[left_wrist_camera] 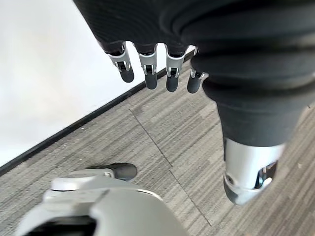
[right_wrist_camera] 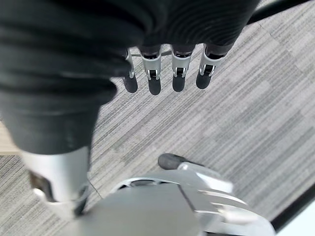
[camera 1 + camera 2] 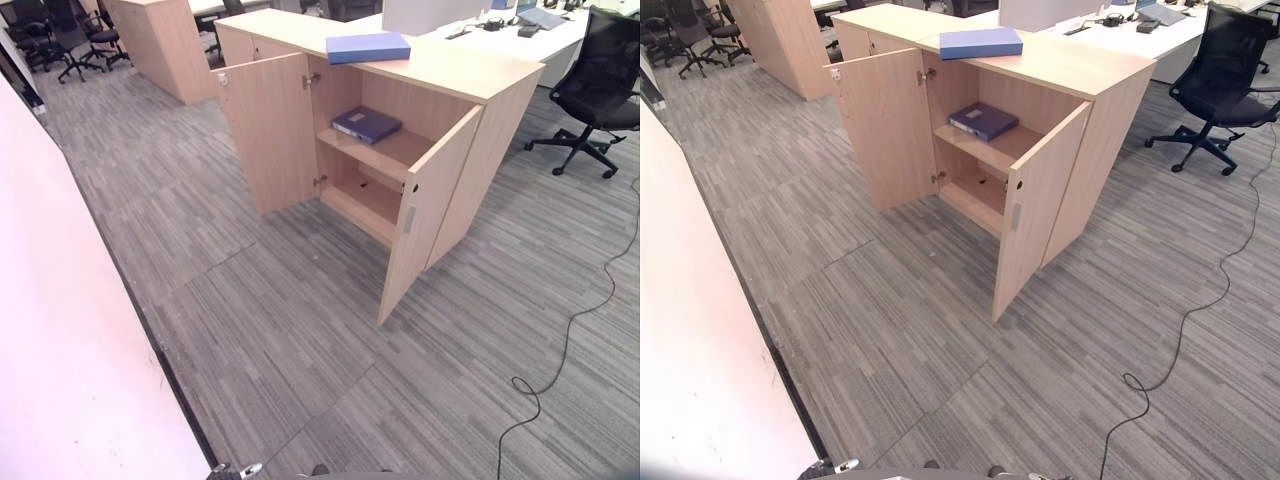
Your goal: Put the empty folder in the office cabinet
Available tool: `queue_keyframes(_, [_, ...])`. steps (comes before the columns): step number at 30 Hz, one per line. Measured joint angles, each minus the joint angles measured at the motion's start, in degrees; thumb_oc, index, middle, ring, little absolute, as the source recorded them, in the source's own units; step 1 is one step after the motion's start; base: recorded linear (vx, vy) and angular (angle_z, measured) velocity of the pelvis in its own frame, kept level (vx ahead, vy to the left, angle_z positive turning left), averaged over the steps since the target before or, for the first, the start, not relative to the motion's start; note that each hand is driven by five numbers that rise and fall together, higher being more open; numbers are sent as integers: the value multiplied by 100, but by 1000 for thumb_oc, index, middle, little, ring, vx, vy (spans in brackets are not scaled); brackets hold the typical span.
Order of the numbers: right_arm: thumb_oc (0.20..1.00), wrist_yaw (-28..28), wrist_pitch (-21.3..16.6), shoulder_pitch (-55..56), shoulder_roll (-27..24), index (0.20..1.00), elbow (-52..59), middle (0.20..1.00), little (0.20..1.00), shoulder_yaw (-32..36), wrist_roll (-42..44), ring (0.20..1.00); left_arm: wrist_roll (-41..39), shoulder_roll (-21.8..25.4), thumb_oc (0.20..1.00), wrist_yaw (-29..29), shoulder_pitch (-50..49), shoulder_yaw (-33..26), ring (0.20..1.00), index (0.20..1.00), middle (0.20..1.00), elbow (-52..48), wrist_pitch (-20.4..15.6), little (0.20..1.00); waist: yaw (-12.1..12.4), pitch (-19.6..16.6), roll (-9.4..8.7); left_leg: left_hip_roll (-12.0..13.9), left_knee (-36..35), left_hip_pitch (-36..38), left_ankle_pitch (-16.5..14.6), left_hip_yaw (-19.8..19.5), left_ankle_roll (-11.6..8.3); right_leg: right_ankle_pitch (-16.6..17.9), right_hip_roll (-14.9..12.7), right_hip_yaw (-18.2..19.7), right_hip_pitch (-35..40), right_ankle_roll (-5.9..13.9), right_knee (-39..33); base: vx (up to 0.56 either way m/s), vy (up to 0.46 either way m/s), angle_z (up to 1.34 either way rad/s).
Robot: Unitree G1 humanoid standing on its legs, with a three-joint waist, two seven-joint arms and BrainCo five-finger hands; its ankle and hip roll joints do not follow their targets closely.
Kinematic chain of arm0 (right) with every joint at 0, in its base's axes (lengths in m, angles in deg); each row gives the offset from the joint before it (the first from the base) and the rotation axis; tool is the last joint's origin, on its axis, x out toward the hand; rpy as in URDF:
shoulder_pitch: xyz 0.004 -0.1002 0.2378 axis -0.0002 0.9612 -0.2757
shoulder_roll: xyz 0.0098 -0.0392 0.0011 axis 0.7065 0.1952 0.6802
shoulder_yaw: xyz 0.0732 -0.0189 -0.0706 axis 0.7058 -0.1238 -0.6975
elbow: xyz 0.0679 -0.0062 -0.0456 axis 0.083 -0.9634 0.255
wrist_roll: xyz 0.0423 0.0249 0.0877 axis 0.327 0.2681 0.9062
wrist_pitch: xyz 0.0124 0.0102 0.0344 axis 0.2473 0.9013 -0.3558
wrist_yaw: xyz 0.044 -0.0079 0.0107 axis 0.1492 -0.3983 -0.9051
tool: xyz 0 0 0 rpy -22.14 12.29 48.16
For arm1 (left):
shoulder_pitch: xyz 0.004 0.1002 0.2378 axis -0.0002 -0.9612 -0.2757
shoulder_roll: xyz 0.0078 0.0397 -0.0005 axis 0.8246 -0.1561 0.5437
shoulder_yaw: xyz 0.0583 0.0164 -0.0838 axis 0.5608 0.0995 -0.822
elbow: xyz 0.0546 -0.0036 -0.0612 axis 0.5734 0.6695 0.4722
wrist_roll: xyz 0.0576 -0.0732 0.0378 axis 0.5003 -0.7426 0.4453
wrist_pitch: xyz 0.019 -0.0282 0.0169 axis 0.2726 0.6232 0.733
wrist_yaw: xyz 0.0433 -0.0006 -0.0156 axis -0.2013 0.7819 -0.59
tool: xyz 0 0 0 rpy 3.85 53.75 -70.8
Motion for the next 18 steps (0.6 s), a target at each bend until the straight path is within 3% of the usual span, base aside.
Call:
queue_keyframes(9, [1000,-20,0,-46,3,1000,-2,1000,1000,-26,-8,1000,117,76,1000,-124,-58,0,1000,1000,1000,-440,-83,1000,35,188,-232,-8,-114,131,4,-15,-19,81,30,-20,232,16,-276,8,-25,1])
queue_keyframes(18, [1000,-39,-10,-152,-12,1000,-8,1000,1000,-31,-26,1000,156,93,1000,20,-22,-1,1000,1000,1000,-465,-161,1000,27,187,-237,-8,-115,142,4,-19,-19,82,30,-28,243,17,-306,5,-12,0])
